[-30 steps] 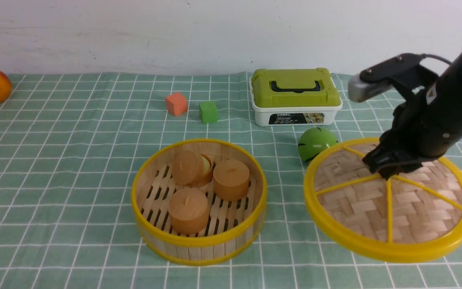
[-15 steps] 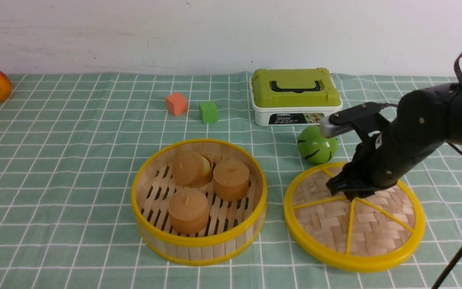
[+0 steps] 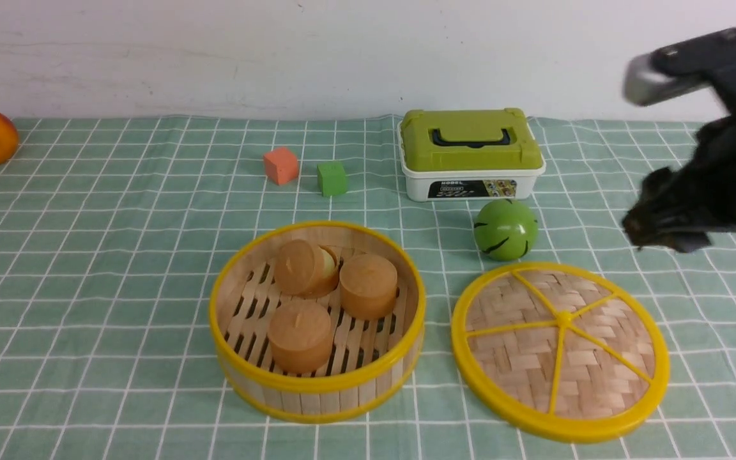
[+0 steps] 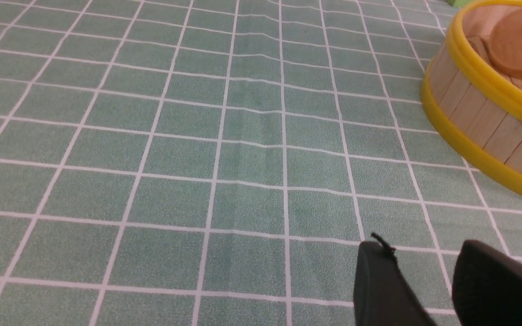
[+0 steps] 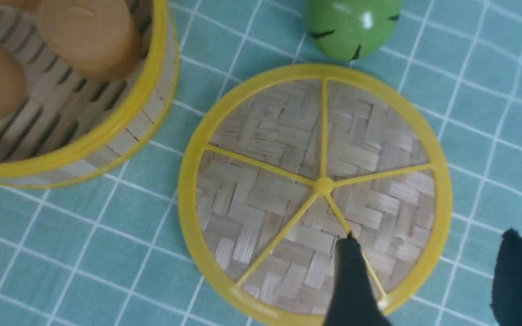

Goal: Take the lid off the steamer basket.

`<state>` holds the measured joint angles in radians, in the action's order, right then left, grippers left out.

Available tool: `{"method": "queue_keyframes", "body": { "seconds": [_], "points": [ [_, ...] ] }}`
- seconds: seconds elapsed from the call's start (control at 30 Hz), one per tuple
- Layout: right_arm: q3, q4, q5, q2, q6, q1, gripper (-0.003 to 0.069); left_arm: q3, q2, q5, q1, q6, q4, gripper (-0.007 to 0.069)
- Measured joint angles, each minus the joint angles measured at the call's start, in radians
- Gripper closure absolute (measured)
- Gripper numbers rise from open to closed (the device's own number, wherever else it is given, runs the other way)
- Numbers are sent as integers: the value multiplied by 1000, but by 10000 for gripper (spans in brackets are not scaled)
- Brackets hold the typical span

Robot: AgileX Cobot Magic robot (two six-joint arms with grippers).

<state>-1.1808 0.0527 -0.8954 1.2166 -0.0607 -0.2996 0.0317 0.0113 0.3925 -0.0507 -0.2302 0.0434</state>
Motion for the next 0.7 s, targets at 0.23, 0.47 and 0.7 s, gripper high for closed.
{"method": "queue_keyframes", "body": {
  "seconds": [0.23,0.47,0.7],
  "points": [
    [255,-32,40,-452,51,0,598,0,0,0,0,0,0,386],
    [398,-140,201,-727,156,0,680,0,0,0,0,0,0,386],
    [490,-264,259,-849,183,0,680,0,0,0,0,0,0,386]
  ]
}}
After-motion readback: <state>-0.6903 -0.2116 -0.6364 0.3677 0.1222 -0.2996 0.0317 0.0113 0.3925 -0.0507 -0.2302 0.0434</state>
